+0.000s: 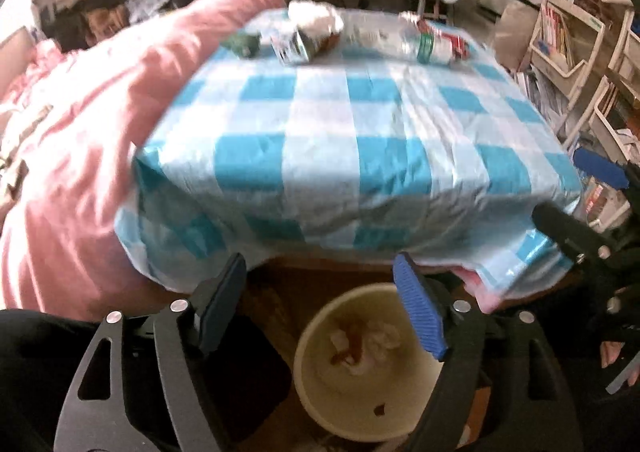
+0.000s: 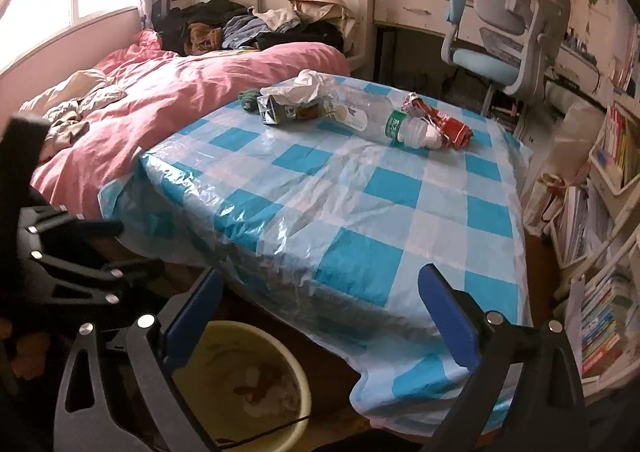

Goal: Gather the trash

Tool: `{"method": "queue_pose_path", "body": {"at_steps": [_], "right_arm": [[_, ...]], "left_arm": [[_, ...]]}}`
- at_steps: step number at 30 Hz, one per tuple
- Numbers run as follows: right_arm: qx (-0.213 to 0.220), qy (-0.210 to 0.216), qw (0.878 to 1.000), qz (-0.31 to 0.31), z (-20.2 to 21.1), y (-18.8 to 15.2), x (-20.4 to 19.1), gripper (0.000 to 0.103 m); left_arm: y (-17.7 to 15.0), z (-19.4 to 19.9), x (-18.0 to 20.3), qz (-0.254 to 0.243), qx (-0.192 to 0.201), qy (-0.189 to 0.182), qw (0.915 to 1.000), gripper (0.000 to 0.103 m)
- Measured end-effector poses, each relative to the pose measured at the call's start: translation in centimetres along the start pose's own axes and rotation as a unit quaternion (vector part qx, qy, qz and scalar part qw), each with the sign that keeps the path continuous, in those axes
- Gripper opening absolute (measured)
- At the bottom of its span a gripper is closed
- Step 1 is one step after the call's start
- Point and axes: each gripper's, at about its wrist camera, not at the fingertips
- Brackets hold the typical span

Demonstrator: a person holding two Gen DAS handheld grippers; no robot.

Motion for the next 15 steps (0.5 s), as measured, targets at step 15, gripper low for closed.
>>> {"method": "queue_pose_path", "body": {"at_steps": [15], "right_arm": [[0.020,-0.008,1.000,0.004,-0.2,0.6,-0.7,0.095]], "left_arm": [[0.6,1.4,-1.4,0.032,0.054,0.036,0.9974,0.085]]}}
Point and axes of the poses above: each gripper's, at about its wrist camera, not at the fingertips, and z roughly against the way its jaws point, x to its right, y to its top, and after that the axes turned 4 degrees about -x, right-handed
